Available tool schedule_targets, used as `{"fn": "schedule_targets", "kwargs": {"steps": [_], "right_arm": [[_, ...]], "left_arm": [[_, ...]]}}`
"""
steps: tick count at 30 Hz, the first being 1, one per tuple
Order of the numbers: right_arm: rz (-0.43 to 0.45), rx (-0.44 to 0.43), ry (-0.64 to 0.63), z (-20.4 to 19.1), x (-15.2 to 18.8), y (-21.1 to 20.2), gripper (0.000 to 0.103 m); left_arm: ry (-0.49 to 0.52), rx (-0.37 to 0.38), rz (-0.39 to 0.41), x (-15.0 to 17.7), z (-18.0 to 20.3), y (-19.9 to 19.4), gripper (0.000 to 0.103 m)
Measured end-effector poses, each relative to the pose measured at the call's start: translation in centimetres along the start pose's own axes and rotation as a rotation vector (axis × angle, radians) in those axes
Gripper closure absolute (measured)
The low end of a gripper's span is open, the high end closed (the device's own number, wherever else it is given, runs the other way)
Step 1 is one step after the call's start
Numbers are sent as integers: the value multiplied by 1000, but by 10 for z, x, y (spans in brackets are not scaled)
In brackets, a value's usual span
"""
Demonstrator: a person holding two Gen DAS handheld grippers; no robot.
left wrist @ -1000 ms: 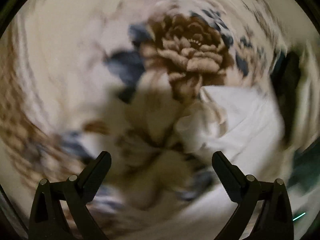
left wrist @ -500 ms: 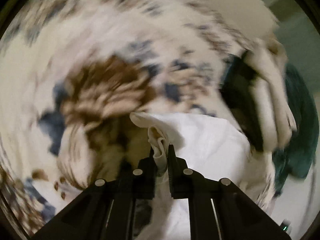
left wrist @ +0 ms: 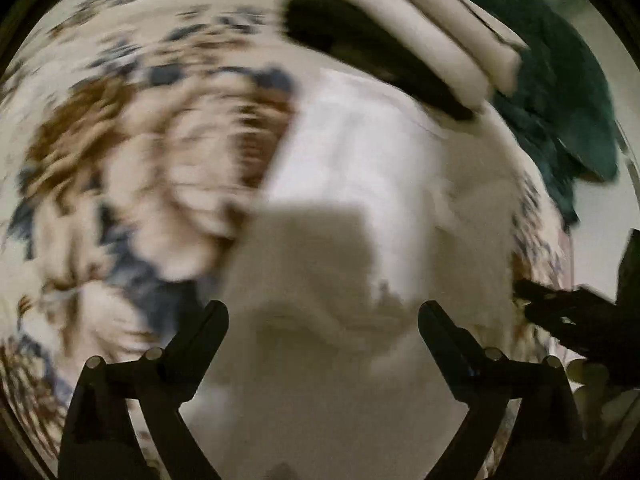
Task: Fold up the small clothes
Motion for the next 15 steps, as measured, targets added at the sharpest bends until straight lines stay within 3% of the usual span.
{"fn": "schedule_targets", "kwargs": {"steps": [4, 6, 10, 11, 12, 14, 15], "right_arm": [[-53, -192, -27, -41, -19, 16, 34], [-105, -235, -66, -64, -29, 34, 34], [-263, -165, -120, -89, -27, 84, 35], [-298, -148, -132, -89, -23, 92, 44], [-306, -131, -150, -91, -22, 98, 70], [-297, -71, -209, -94, -21, 105, 100], [-280, -50, -237, -95, -21, 103, 101]], "left_arm": [[-28, -94, 24, -15, -34, 1, 6], [-31, -132, 51, -25, -41, -2, 6], [5, -185, 60, -33, -37, 1, 6], [14, -190, 56, -36, -37, 6, 6], [28, -205, 48, -36, -36, 10, 6], [56, -218, 32, -42, -26, 27, 6], [72, -231, 23, -39, -25, 32, 6]]}}
Point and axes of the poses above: each gripper's, at about its wrist camera, not at the fingertips, and y roughly the way its jaws point, z to its right, x to its underside, the point moved 6 cm from there along y, roughly the way its jaws point
